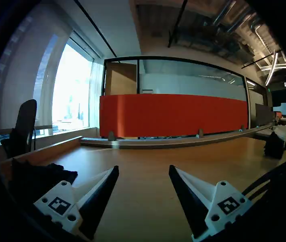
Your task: Fold towel
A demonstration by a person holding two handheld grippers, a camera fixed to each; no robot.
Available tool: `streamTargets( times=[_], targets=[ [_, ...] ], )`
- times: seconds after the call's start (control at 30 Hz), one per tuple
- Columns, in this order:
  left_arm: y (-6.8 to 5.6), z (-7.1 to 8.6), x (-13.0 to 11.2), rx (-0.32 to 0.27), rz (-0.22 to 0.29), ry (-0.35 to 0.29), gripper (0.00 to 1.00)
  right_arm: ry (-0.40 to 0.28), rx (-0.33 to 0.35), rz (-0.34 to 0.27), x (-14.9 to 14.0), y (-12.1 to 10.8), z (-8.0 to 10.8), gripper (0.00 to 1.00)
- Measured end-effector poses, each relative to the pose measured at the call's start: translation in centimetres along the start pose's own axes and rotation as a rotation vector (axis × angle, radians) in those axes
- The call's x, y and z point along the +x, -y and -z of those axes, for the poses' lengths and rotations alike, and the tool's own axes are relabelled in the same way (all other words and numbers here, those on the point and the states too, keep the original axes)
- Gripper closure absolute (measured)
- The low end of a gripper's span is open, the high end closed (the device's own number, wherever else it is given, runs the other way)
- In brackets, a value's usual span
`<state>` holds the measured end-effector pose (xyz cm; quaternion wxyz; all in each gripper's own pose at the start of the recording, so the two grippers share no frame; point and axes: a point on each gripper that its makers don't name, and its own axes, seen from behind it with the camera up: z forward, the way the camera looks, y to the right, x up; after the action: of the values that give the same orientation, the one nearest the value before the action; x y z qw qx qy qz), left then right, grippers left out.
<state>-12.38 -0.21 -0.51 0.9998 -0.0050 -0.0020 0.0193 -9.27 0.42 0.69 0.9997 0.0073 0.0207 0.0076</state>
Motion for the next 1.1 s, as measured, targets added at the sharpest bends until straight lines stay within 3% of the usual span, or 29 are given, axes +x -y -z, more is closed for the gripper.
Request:
streamTargets(
  times=[0.3, 0.5, 0.87, 1.1],
  targets=[
    [-0.1, 0.0, 0.0, 0.0, 0.0, 0.0, 0.08, -0.014, -0.012, 0.001, -3.8, -1.6, 0.3, 0.0],
    [-0.1, 0.0, 0.0, 0.0, 0.0, 0.0, 0.08, -0.002, 0.004, -0.001, -6.4, -1.3, 0.2, 0.0],
    [-0.1, 0.0, -0.1, 0.0, 0.001, 0.0, 0.08, 0.011, -0.016, -0.045, -8.1, -1.8, 0.0, 0.0],
    [-0.2, 0.0, -0.1, 0.0, 0.001, 0.0, 0.08, 0.021, -0.031, -0.02, -9.0, -2.2, -0.2, 0.01]
  ],
)
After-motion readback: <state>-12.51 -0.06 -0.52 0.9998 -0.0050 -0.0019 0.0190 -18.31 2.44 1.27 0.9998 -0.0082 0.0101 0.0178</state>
